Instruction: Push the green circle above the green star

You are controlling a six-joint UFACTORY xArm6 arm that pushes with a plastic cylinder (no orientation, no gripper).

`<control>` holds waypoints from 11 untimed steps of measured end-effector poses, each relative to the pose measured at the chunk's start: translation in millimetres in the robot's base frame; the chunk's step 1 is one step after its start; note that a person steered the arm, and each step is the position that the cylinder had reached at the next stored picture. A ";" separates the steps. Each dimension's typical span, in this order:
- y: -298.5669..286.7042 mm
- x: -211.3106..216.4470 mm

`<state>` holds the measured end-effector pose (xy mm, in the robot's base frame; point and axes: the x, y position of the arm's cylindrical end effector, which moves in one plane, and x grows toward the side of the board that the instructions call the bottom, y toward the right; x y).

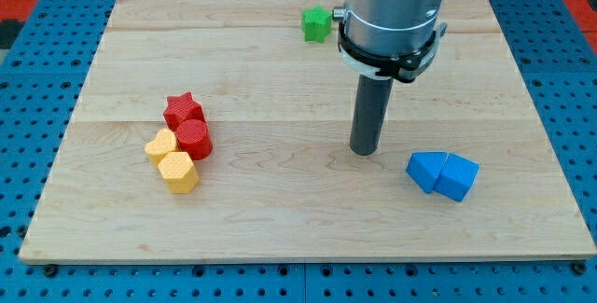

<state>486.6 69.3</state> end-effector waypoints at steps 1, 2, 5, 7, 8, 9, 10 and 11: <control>-0.1 3.9; 1.6 3.9; 62.6 -102.8; 99.3 -196.7; 67.9 -225.8; -13.6 -226.3; 38.8 -233.9; 45.4 -285.9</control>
